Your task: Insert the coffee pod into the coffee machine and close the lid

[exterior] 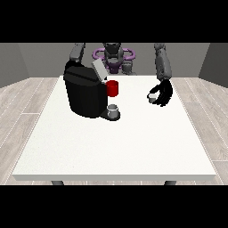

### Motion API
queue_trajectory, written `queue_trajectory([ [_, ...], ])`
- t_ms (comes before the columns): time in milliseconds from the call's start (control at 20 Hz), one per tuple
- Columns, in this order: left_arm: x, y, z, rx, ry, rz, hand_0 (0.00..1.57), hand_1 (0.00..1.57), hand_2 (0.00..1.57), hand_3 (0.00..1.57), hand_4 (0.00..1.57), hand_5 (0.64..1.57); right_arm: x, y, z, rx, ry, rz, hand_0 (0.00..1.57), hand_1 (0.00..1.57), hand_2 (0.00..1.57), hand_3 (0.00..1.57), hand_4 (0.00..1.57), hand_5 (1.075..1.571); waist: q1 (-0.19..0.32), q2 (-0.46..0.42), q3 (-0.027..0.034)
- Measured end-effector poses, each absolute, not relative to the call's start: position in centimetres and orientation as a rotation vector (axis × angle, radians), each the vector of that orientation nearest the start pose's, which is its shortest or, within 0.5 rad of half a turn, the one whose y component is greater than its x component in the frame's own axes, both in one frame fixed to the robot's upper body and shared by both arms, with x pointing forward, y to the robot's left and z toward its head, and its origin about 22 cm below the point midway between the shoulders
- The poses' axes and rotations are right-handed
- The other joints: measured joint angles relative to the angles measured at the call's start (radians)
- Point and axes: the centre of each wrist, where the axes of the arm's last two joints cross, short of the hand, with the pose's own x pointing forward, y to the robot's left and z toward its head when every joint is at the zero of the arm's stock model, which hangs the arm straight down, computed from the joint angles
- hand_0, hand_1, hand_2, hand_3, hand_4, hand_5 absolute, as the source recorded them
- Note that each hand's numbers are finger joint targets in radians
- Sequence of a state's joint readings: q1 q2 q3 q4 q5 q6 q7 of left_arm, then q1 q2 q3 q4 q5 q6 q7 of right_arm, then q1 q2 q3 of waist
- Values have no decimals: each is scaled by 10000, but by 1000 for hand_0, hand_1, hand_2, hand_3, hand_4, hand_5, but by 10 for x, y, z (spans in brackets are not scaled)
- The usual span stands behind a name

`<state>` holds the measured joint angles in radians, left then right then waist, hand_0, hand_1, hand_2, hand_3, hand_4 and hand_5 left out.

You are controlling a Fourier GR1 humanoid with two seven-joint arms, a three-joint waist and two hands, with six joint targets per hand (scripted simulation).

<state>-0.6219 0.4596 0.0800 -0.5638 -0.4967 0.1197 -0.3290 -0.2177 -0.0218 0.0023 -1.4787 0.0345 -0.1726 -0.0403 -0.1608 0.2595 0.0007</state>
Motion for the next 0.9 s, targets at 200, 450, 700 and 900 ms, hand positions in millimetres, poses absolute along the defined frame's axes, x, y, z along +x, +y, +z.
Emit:
queue_trajectory([
  [200,364,376,8,7750,-13906,-7306,1028,1028,1112,890,287,1571,288,-205,33,-821,-17284,-307,0,0,0,0,505,1571,-168,-2,8],
  [450,367,376,10,7943,-13960,-7713,1317,1317,1430,1407,548,1571,288,-210,32,-733,-17349,-498,0,0,0,0,487,1571,-201,45,5],
  [700,381,370,30,7254,-14571,-8272,1400,1400,1423,1364,595,1571,291,-219,27,-823,-16813,-611,0,0,0,0,424,1571,-76,-375,-5],
  [900,395,357,53,6704,-15061,-8800,1289,1289,1362,1337,557,1571,295,-221,15,-948,-16397,-892,0,0,0,0,442,1571,154,-772,-3],
])
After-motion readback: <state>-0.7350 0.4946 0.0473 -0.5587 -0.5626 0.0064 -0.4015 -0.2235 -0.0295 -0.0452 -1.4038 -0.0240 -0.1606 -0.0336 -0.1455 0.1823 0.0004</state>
